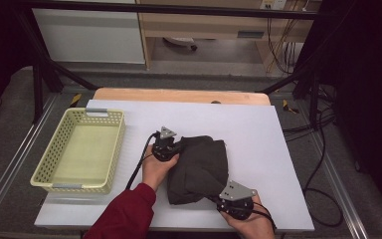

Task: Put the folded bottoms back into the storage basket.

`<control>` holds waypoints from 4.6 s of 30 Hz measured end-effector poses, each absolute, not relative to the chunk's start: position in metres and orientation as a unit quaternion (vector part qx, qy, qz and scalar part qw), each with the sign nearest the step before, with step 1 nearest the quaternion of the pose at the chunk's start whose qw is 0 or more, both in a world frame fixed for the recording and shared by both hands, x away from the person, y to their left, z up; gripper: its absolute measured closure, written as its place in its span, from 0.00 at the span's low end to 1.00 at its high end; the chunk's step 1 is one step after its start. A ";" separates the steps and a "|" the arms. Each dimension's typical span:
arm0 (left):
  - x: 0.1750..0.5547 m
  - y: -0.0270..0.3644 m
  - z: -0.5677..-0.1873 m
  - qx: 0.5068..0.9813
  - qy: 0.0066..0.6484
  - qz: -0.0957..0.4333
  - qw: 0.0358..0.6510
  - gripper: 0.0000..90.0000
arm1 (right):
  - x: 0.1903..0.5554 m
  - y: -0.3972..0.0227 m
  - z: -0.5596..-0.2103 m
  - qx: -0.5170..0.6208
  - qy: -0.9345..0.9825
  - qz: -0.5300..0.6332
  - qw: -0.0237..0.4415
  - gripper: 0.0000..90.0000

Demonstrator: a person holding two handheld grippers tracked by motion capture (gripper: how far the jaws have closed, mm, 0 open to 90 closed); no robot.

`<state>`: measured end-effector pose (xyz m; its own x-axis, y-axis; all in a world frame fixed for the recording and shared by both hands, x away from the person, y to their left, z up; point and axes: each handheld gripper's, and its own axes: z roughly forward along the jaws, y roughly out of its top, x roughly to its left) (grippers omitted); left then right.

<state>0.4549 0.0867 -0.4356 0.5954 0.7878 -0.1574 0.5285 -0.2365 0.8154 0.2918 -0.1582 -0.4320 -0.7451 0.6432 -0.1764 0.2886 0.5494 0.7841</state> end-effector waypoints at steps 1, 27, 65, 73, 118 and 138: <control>0.455 0.087 -0.425 0.765 0.426 0.148 0.460 0.91 | 0.292 -0.157 -0.430 0.275 0.847 0.391 0.232 0.70; 0.480 0.103 -0.341 0.754 0.415 0.172 0.480 0.92 | 0.325 -0.134 -0.387 0.263 0.829 0.436 0.232 0.71; 0.486 0.184 -0.286 0.721 0.434 0.249 0.480 0.92 | 0.360 -0.057 -0.345 0.222 0.828 0.469 0.211 0.71; 0.486 0.204 -0.282 0.715 0.441 0.257 0.478 0.92 | 0.365 -0.038 -0.342 0.216 0.829 0.472 0.206 0.71; 0.481 0.287 -0.270 0.677 0.482 0.284 0.478 0.92 | 0.383 0.036 -0.324 0.173 0.841 0.473 0.199 0.70; 0.470 0.320 -0.271 0.665 0.496 0.291 0.476 0.92 | 0.380 0.064 -0.324 0.160 0.842 0.477 0.196 0.70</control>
